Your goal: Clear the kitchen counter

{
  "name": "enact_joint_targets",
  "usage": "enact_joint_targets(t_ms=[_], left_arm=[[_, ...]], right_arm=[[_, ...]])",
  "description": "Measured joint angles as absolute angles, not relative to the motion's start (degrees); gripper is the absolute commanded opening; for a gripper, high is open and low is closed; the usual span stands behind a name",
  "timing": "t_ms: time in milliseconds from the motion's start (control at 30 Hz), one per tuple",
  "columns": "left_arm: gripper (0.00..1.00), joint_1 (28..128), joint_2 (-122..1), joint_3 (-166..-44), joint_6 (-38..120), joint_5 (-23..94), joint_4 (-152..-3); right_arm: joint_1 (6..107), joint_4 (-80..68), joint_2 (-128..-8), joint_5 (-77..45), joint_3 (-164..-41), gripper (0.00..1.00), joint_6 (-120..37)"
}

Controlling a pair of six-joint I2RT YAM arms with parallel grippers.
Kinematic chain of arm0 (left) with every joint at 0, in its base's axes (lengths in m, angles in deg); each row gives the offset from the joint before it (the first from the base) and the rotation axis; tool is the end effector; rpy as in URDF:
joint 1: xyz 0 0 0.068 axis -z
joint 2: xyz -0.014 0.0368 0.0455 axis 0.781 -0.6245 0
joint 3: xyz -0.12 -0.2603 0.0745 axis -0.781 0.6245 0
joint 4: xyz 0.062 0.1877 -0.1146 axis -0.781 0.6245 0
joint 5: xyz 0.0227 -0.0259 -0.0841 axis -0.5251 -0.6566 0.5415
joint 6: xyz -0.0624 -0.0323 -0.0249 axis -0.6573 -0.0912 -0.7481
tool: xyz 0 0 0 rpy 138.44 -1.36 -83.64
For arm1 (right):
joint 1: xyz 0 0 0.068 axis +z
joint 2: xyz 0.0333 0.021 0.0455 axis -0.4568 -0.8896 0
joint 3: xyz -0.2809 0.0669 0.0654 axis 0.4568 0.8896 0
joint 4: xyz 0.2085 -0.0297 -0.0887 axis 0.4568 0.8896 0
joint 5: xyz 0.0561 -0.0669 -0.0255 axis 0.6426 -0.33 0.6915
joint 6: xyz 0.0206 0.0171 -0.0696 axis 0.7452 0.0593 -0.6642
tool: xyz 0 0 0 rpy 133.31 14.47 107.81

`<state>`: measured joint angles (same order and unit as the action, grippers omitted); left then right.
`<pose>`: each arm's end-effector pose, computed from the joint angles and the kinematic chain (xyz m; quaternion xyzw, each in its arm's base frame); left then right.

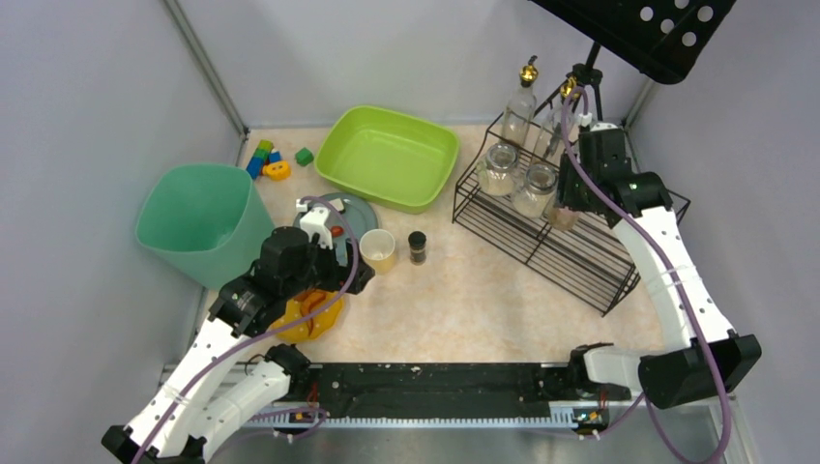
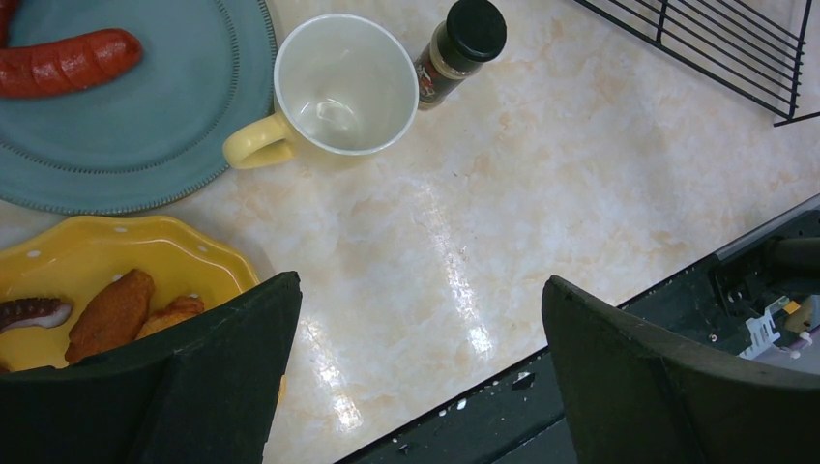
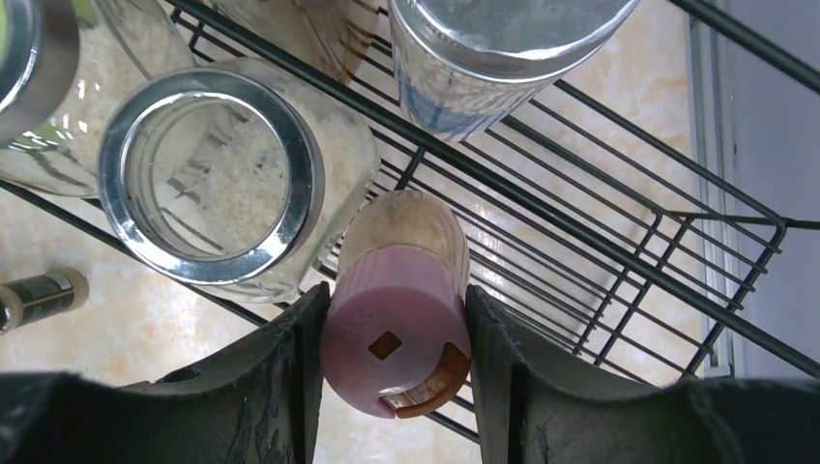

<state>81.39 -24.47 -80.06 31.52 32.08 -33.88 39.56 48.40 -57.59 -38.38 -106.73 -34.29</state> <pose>0.0932 -0.0601 0.3098 0.0888 0.8750 -0.2388 0.4116 0.2149 0.0304 0.3819 0.0619 0.9167 -0.0343 0.3932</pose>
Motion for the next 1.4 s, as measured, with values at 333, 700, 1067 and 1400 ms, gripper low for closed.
enact_joint_targets(t_ms=[333,700,1067,1400], left_arm=[[0.99,81.39,-24.5,-80.04,31.52,32.08,-33.88],[0.99,81.39,-24.5,-80.04,31.52,32.08,-33.88],[0.99,81.39,-24.8,-80.04,31.5,32.02,-33.88],[0.99,81.39,-25.57,-80.04,31.48,30.75,-33.86]], right_arm=[[38.3,47.59,-58.36,-36.37,-105.61,0.65,-35.14],[37.88,47.02,-59.17,-35.62,-105.61,0.83,-35.01],[40.77,50.21,-58.64,-31.38,-115.12,0.87,-35.05],[58.67,51.79,-58.27,-33.4,-121.42,0.87,-34.42]])
